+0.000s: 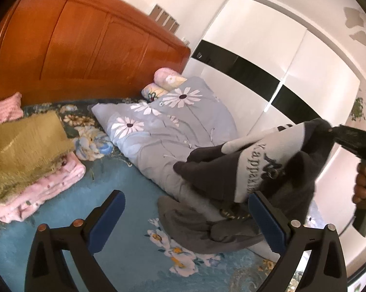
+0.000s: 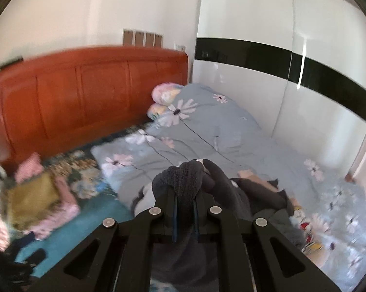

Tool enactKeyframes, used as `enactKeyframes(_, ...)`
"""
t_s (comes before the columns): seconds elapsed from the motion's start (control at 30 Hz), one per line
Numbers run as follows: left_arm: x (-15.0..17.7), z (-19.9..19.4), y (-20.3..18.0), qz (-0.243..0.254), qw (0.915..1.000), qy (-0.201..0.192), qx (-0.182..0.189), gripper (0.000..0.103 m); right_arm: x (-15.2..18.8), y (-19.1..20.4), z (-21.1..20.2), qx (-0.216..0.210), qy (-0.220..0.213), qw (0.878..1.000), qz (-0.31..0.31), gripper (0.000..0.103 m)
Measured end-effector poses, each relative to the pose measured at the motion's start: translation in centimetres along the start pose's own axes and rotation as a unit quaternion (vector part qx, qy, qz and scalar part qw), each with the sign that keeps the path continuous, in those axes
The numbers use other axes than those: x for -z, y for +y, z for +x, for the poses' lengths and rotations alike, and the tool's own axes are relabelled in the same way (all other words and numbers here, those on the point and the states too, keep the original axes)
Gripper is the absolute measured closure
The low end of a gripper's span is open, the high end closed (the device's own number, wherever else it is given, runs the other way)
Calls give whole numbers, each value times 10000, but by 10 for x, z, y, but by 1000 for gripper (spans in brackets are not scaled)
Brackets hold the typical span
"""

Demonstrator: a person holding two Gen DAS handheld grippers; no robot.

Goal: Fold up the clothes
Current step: 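Lift the hoodie with the right tool while the left tool grasps its white hem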

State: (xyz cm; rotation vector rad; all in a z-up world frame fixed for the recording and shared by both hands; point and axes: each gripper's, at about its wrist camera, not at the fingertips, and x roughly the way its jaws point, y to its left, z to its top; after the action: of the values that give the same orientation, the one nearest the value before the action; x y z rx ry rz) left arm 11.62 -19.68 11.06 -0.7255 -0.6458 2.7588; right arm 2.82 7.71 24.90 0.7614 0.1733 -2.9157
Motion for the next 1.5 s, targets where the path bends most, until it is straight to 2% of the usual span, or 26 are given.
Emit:
enactKeyframes(0.13,3,-12,-7,144,9999,-36,33,0,13,-1,-52,-310,-195,9992,146,93)
enactKeyframes(0.27,10,-15,-4,126,9998,119,39,0,45,-1,-86,-308,-67,9995,38,93)
enactKeyframes(0.4,18,-15,3,-77,9985,526,135,0,108,-1,-61,-45,881,9961,2,93)
enactKeyframes(0.47,23,-12,0,58,9976,678,149,0,151,-2,-36,174,1482,9887,121,93)
enactKeyframes(0.57,30,-5,-6,345,9953,889,158,0,210,-13,-12,406,2137,9744,573,93)
enactKeyframes(0.7,44,13,-16,378,9915,1200,336,0,273,-29,-9,539,2648,9541,1291,92)
enactKeyframes(0.77,57,27,-21,251,9870,1506,499,0,292,-31,-14,511,2726,9497,1453,92)
enactKeyframes(0.87,78,49,-35,175,9779,1976,655,0,316,-28,-18,424,2831,9452,1573,92)
enactKeyframes(1.0,106,76,-62,108,9627,2576,818,1,335,-14,-24,225,2897,9462,1426,91)
enactKeyframes(1.17,140,99,-111,260,9387,3247,1125,1,348,-15,-30,167,2958,9466,1267,87)
enactKeyframes(1.23,152,105,-124,179,9287,3490,1237,1,353,-25,-36,168,2973,9439,1430,77)
enactKeyframes(1.33,169,115,-141,-10,9122,3850,1402,2,357,-42,-45,205,2956,9395,1720,73)
enactKeyframes(1.43,189,129,-143,-697,8924,4221,1435,2,366,-62,-56,365,2992,9330,1965,73)
enactKeyframes(1.5,206,138,-141,-1285,8756,4444,1389,2,373,-76,-64,513,3064,9273,2088,73)
